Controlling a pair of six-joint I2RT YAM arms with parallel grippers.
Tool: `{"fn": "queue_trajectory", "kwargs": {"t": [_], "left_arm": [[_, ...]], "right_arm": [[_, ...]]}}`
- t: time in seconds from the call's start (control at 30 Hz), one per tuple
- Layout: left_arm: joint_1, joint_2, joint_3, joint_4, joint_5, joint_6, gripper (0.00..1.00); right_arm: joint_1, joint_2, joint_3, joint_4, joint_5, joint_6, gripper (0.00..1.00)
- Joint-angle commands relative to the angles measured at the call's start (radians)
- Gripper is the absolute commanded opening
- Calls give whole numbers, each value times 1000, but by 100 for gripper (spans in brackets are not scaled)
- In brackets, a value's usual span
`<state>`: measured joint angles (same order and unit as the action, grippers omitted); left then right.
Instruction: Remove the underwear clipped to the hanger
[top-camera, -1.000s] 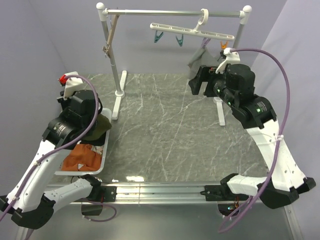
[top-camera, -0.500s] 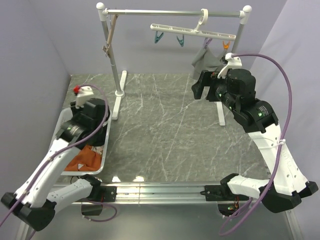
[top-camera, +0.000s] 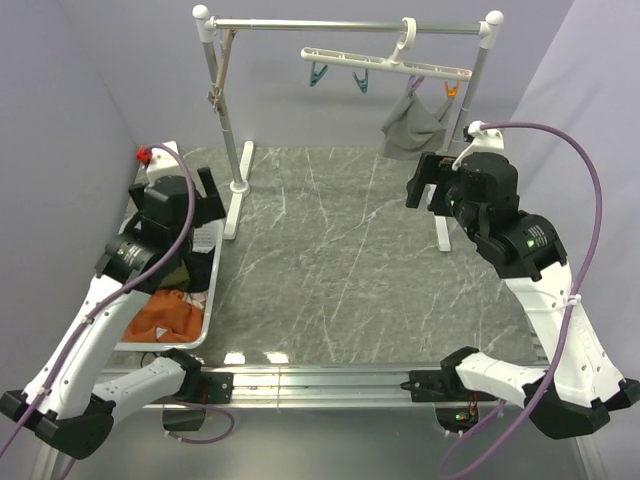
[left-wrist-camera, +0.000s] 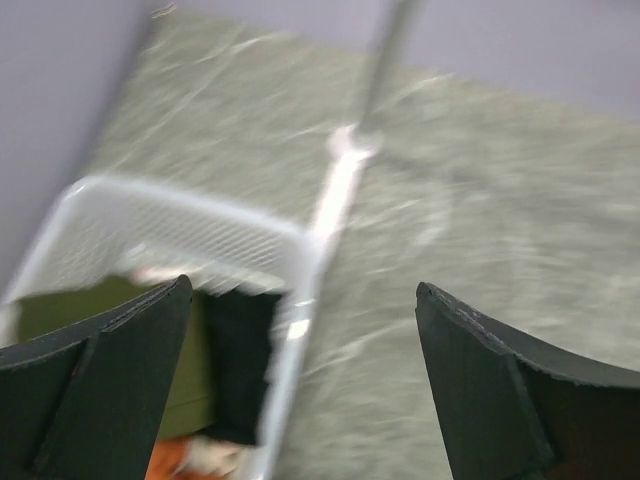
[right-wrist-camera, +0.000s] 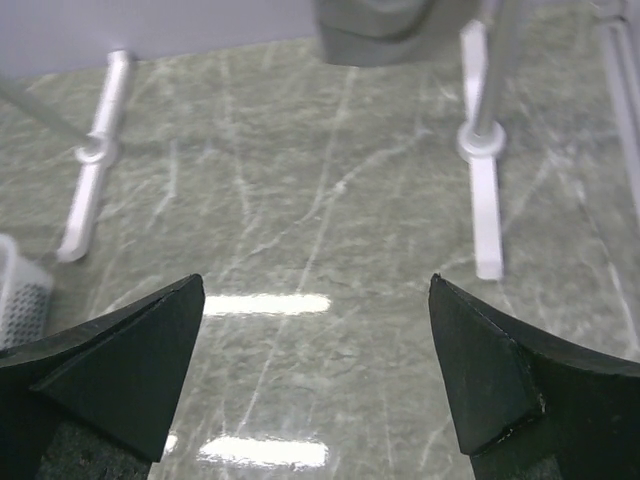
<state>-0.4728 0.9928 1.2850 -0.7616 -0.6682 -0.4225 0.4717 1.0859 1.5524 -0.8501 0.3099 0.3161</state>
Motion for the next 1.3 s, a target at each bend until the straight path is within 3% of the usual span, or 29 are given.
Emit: {"fn": "queue_trajectory", "kwargs": {"t": [0.0, 0.17, 0.33, 0.43, 0.9, 0.97, 1.1, 1.27], "left_arm": [[-6, 30, 77, 185, 310, 83, 99], [-101, 96, 24, 396, 658, 185, 99], [-266, 266, 7, 548, 723, 289, 99], [-297, 380, 39, 652, 751, 329, 99], [-320, 901, 313, 993, 779, 508, 99], [-317, 958, 307, 1132, 771, 531, 99], [-264, 1084, 405, 1213, 818, 429, 100], [-176, 1243, 548, 1318, 1011, 334, 99]], "right_arm": [[-30, 20, 54, -70, 126, 53, 100], [-120, 11, 58, -96, 115, 107, 100], [-245, 26, 54, -104, -18, 121, 100], [-278, 40, 51, -89, -69, 123, 100], [-323, 126, 88, 3, -272, 166, 99], [-323, 106, 51, 6, -284, 160, 99], [-323, 36, -24, 26, -307, 144, 99], [-323, -15, -100, 28, -348, 169, 98]]}}
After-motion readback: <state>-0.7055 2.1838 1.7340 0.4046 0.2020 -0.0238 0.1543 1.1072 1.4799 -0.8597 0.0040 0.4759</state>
